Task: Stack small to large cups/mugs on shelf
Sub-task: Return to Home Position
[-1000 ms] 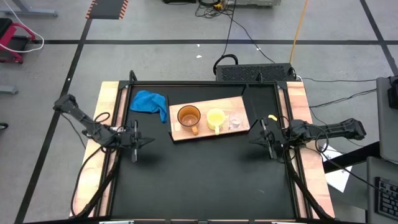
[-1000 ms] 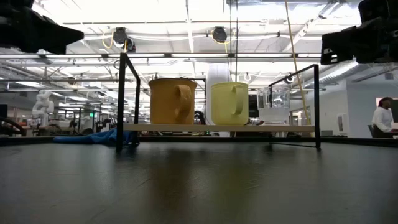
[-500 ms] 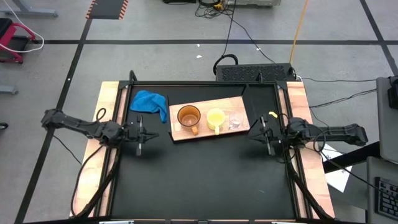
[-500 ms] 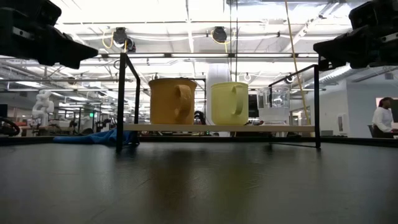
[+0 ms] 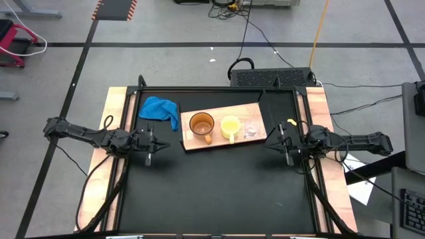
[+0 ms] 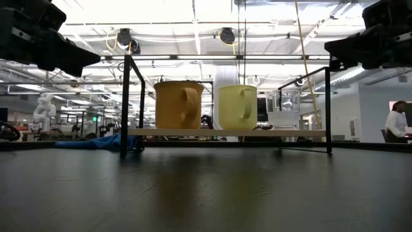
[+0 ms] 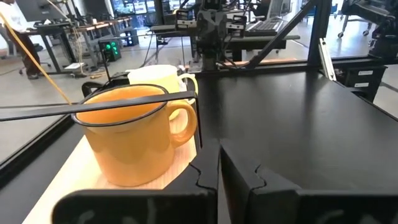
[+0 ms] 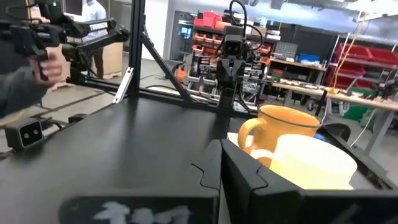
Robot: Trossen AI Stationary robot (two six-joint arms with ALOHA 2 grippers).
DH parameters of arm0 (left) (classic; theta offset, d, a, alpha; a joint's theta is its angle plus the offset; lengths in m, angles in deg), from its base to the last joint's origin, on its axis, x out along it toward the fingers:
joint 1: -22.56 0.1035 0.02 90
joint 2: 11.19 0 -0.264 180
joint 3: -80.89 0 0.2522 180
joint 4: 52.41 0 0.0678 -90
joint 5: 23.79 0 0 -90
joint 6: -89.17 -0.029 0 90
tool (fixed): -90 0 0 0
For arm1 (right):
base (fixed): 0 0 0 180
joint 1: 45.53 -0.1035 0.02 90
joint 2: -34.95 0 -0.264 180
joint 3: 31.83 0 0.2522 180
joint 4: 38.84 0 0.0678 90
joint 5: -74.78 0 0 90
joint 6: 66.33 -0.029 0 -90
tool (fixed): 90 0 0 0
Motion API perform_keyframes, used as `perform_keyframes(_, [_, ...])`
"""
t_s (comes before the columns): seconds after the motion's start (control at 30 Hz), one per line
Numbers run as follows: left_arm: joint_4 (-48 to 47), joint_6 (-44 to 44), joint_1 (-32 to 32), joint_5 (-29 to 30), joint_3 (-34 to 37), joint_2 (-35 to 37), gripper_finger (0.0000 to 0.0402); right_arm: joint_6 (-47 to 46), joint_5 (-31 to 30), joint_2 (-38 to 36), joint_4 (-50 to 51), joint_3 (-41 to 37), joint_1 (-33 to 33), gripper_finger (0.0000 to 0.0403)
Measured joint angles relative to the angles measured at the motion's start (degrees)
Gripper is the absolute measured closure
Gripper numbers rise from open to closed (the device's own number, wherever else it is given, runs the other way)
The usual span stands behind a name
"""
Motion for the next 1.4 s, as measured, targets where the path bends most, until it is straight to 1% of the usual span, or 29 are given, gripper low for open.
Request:
perform_keyframes(0.1, [0.0, 0.0, 0.0, 0.0, 0.0, 0.0, 0.0389, -2.2, 0.0, 0.0, 0.2, 0.0, 0.0, 0.0403])
perform_keyframes(0.27, [0.0, 0.0, 0.0, 0.2, 0.0, 0.0, 0.0399, -2.0, 0.0, 0.0, 0.1, 0.0, 0.0, 0.0403])
perform_keyframes(0.6, [0.0, -0.1, 0.0, 0.2, 0.0, 0.0, 0.0371, -2.1, -0.1, 0.0, 0.2, 0.0, 0.0, 0.0403])
perform_keyframes(1.4, [0.1, -0.1, 0.0, 0.2, 0.0, 0.0, 0.0369, -2.1, -0.1, 0.0, 0.2, 0.0, 0.0, 0.0403])
